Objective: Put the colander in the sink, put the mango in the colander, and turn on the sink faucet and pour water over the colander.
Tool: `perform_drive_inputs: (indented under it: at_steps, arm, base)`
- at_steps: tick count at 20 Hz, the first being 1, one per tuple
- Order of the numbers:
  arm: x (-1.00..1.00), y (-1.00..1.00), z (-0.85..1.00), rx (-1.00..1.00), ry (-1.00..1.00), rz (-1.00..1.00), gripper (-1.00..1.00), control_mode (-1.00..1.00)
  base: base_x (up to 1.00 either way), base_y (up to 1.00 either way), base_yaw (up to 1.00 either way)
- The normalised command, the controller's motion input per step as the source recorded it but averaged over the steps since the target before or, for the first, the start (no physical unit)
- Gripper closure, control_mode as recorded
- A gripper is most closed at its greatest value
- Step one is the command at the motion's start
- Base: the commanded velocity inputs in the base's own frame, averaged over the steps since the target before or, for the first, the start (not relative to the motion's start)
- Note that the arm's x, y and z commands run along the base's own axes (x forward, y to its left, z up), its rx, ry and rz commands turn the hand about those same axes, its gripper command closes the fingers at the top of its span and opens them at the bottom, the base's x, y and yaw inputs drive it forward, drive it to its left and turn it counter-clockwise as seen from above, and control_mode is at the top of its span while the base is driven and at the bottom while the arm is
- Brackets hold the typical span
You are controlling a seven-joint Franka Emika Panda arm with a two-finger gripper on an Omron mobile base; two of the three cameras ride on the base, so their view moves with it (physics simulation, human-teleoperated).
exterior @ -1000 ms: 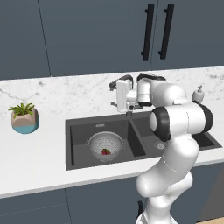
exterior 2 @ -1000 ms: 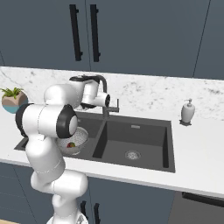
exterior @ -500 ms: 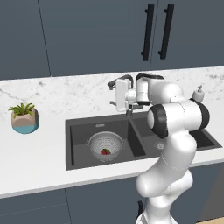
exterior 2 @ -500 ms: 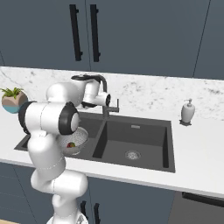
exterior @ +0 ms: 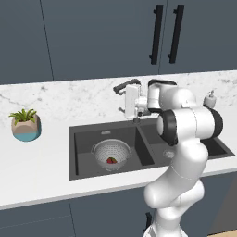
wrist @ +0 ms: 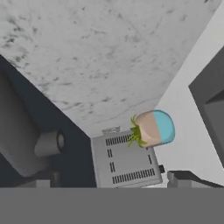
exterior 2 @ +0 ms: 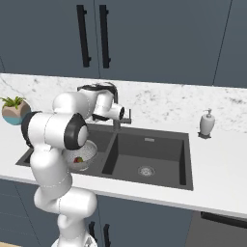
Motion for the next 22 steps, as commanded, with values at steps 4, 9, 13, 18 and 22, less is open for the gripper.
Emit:
perform_drive_inputs:
  at_steps: [4, 9, 13, 18, 22]
  arm:
    - [-0.55, -0.28, 0.0, 0.03, 0.0, 0.0, -1.0, -1.0]
    - [-0.63, -0.35, 0.0, 0.0, 0.0, 0.0, -1.0, -1.0]
    - [-0.54, -0.45, 0.07, 0.0, 0.0, 0.0, -1.0, -1.0]
    - [-0.48, -0.55, 0.2, -0.14, -0.13, 0.0, -1.0, -1.0]
    - [-0.29, -0.51, 0.15, -0.5, -0.38, 0.01, -1.0, -1.0]
  base:
    - [0.0, 0.0, 0.0]
    - [0.0, 0.0, 0.0]
    - [0.0, 0.0, 0.0]
    - [0.0, 0.0, 0.0]
    - [0.0, 0.0, 0.0]
